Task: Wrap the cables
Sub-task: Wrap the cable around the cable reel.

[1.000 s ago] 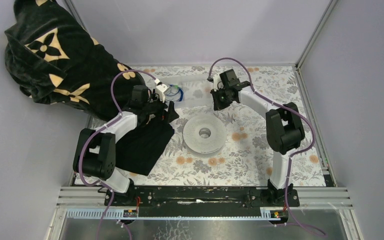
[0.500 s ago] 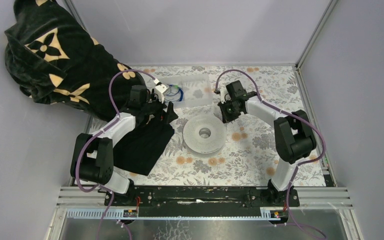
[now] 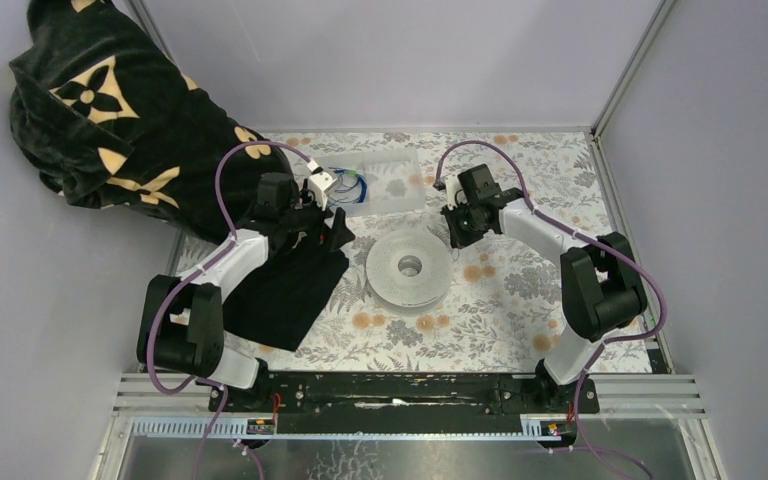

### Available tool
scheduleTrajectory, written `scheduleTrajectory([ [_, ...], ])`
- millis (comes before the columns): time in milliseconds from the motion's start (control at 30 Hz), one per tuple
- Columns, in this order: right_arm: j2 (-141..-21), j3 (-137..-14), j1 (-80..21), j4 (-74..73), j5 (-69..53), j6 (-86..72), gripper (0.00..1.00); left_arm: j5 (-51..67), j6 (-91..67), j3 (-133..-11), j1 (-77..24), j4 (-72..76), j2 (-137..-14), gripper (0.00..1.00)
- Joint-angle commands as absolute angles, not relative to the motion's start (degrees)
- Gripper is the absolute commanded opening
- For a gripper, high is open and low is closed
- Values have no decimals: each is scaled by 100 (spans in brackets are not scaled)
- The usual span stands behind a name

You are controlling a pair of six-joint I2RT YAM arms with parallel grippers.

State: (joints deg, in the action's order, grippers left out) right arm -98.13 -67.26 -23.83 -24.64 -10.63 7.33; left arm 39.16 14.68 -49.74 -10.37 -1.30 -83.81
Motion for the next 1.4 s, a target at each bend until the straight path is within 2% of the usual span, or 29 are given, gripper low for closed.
scheduleTrajectory([
  [0, -9795, -6965, -2373, -2338, -819, 897, 0, 4116, 1646, -4922, -1046, -143, -8317, 98],
  [333, -10685, -8232, -2604, -2601, -1465, 894, 0, 4216, 1602, -4904, -1045, -110, -8400, 98],
  [567, -11219, -8947, -2969, -2696, -1867, 1063, 1, 3999, 817, -4777, -1046, 253, -8519, 97],
  [1100, -12349, -10168, -3536, -3175, -2918, 1510, 10, 4116, 377, -4621, -734, 617, -8947, 96],
  [1300, -12477, -10257, -3562, -3141, -3232, 1603, 11, 4471, -304, -4622, -726, 1520, -9348, 96],
  [1367, -12465, -10197, -3565, -3064, -3384, 1594, 12, 4466, -788, -4574, -726, 1949, -9448, 93],
])
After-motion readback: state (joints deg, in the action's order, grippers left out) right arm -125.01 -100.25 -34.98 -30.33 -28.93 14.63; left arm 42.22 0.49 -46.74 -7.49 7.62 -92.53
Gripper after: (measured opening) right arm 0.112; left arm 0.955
